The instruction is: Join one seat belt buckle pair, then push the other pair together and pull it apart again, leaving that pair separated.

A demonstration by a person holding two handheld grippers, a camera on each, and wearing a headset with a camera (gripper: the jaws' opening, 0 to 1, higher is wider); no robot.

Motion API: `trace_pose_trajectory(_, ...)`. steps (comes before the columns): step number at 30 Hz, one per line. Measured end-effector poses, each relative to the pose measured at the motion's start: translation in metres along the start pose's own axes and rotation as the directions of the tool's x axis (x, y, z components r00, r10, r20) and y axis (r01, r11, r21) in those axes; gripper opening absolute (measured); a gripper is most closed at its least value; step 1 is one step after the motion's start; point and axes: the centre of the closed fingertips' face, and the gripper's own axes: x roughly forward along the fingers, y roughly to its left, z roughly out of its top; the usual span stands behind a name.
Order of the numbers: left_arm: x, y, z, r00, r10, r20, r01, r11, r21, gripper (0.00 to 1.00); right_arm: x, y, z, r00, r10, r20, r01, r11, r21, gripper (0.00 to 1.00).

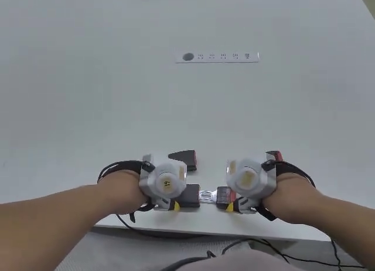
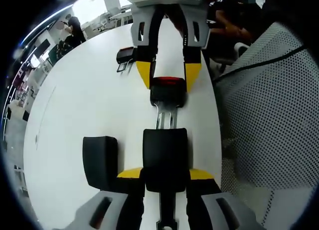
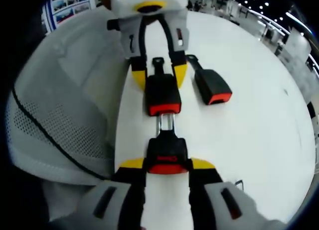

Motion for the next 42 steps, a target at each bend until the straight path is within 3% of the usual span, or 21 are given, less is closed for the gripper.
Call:
trace_pose_trajectory(8, 0.000, 0.000, 0.000, 1.0000, -0.003, -0.002, 0.003, 1.000, 0.000, 0.32, -0.002, -0.001, -0.001, 1.0000, -0.006, -0.001, 0.006, 1.000, -0.011, 0.32)
trace_pose_trajectory(21, 0.001, 0.000, 0.000, 1.0000, -0.002, -0.003, 0.002, 1.000, 0.002, 0.32, 0.004, 0.001, 0.011, 0.9992, 0.011, 0.039, -0.010, 1.000, -0.022, 0.32)
trace_pose_trajectory(42, 0.005, 0.002, -0.004, 0.9999, -0.014, -0.008, 0.014, 1.000, -0.003, 0.31, 0.010, 0.000, 0.020, 0.9988, 0.012, 0.048, -0.011, 1.000, -0.013, 0.28)
